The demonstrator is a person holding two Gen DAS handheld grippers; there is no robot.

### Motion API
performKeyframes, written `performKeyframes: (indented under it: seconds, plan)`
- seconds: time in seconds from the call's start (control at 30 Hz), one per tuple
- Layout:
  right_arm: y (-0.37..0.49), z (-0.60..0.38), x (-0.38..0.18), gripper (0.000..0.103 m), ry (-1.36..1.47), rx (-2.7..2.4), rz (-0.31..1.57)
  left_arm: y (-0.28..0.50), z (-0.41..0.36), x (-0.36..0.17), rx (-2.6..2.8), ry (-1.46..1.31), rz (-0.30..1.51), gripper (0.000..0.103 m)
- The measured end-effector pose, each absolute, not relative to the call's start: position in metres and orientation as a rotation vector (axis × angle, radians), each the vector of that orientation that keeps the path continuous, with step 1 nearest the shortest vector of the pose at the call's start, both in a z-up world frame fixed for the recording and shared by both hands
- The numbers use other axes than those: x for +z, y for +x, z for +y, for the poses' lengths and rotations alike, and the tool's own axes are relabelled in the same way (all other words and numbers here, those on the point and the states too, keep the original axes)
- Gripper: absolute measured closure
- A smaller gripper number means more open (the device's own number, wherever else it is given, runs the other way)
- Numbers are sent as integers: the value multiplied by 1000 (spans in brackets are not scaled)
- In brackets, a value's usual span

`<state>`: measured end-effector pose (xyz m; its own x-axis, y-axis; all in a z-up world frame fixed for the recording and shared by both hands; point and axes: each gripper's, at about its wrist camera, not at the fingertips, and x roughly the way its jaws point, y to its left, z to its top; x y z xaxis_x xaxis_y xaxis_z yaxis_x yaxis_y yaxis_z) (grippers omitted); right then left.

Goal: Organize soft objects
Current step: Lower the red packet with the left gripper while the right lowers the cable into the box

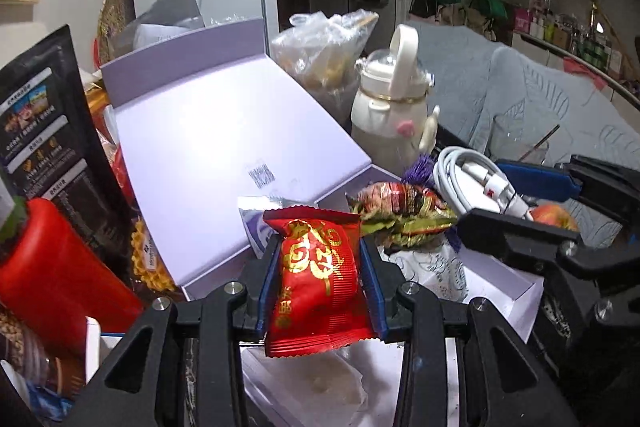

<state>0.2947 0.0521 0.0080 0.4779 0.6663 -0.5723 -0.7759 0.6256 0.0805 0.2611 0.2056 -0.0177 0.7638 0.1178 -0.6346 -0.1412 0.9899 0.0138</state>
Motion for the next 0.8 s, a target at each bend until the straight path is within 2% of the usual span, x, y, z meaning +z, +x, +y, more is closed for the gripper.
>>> performKeyframes:
  seconds: [0.8]
  plan:
    - [309, 64, -26, 51, -200, 907, 708, 275, 204, -47, 157, -2, 744, 66]
